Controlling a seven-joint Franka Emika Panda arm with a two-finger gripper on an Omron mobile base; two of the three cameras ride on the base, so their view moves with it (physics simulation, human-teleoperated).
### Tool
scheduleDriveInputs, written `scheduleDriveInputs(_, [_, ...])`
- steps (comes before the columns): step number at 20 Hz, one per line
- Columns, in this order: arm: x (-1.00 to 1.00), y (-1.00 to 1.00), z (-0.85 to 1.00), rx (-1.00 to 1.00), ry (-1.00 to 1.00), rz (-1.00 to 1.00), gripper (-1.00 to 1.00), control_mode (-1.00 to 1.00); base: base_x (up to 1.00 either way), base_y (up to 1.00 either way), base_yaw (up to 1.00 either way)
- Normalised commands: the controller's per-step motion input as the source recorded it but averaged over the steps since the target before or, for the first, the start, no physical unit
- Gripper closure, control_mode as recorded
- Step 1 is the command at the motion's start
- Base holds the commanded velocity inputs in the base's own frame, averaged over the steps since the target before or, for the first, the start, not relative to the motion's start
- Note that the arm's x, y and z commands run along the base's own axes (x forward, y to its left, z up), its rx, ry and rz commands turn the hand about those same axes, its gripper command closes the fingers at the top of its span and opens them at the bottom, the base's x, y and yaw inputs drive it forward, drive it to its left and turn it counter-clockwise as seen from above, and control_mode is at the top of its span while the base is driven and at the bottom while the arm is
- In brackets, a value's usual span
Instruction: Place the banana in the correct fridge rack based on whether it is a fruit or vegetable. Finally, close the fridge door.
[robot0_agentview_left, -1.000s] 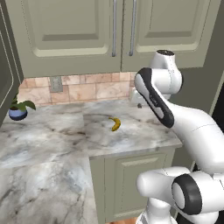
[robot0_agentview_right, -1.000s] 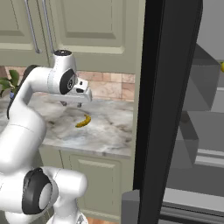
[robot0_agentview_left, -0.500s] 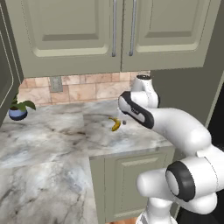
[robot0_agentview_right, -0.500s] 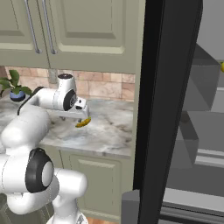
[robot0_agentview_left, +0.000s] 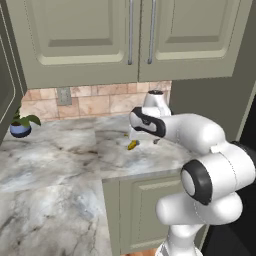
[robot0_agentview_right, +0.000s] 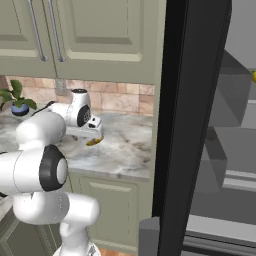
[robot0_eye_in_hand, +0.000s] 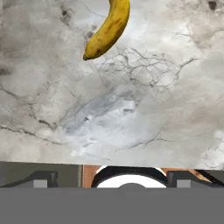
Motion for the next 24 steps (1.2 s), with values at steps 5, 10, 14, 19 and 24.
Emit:
scheduleDriveInputs(5, [0.37, 0.07, -0.36, 0.00, 0.01, -0.06, -1.00, -1.00, 0.00, 0.00, 0.00])
scheduleDriveInputs(10, [0.32, 0.04, -0.26, 0.01, 0.00, -0.06, -1.00, -1.00, 0.00, 0.00, 0.00])
scheduleDriveInputs(14, [0.38, 0.13, -0.16, 0.00, 0.00, -0.07, -1.00, -1.00, 0.00, 0.00, 0.00])
scheduleDriveInputs(19, [0.45, 0.23, -0.29, 0.00, 0.00, -0.09, -1.00, -1.00, 0.00, 0.00, 0.00])
scheduleDriveInputs(24, [0.36, 0.06, -0.34, -0.01, 0.00, -0.03, -1.00, -1.00, 0.00, 0.00, 0.00])
